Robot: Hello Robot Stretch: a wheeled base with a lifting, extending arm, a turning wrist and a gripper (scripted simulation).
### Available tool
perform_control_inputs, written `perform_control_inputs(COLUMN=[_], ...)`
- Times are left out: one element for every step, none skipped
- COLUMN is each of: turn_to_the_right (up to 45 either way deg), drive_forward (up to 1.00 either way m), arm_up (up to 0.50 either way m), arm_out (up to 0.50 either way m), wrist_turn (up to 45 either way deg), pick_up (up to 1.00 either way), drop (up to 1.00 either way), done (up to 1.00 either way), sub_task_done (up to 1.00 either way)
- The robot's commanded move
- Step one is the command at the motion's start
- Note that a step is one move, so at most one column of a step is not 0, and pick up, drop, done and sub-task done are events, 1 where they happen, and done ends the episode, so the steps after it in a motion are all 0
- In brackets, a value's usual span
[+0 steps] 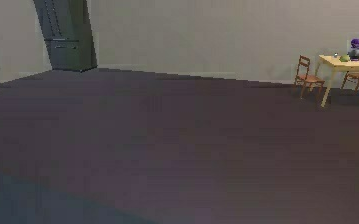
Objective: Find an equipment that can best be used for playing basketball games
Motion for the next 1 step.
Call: perform_control_inputs(turn_to_the_right=[0.0], drive_forward=[0.05], arm_up=[0.0], arm_out=[0.0], wrist_turn=[0.0], pick_up=[0.0], drop=[0.0], done=[0.0], sub_task_done=[0.0])
